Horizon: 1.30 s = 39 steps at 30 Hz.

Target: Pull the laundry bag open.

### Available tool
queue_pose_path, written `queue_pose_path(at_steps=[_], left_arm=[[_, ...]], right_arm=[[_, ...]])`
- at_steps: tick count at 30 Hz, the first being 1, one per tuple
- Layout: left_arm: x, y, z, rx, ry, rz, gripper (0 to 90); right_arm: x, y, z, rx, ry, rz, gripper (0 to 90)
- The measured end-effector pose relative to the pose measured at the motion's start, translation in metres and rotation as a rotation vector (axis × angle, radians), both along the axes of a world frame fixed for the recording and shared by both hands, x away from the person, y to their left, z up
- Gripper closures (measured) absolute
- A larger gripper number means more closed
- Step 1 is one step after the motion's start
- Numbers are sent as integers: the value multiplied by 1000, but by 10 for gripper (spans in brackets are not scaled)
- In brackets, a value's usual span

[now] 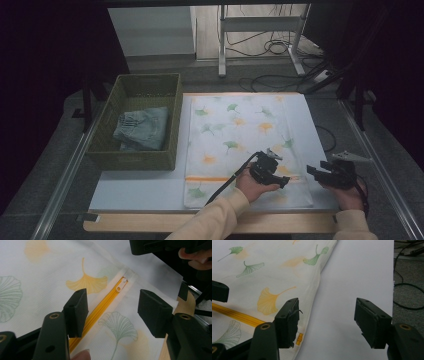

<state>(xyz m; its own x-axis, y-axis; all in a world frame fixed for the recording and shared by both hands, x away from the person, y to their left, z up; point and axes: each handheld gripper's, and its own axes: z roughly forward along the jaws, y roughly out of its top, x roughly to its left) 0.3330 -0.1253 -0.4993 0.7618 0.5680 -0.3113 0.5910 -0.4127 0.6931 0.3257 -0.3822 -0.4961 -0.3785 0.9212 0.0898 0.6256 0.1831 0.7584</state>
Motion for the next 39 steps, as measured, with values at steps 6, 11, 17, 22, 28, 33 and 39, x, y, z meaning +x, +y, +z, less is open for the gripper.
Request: queue_pose_path(at_steps=[6, 11, 17, 22, 28, 33, 39], left_arm=[[4, -7, -1, -16, 29, -11, 462], [6, -12, -4, -16, 42, -18, 495], [7, -18, -5, -9, 41, -30, 499], [7, -25, -7, -6, 47, -44, 500], [10, -30, -11, -9, 56, -55, 500], [11, -34, -13, -12, 71, -62, 500], [12, -40, -16, -11, 82, -74, 501]], right_arm=[[-1, -2, 1, 6, -5, -10, 365], [-1, -4, 1, 6, -5, -14, 366], [0, -6, 0, 8, -5, -20, 365], [0, -6, 0, 6, -7, -21, 365], [0, -7, 0, 7, -6, -24, 365], [0, -8, -1, 6, -5, -26, 365], [0, -9, -1, 4, -3, -26, 365]])
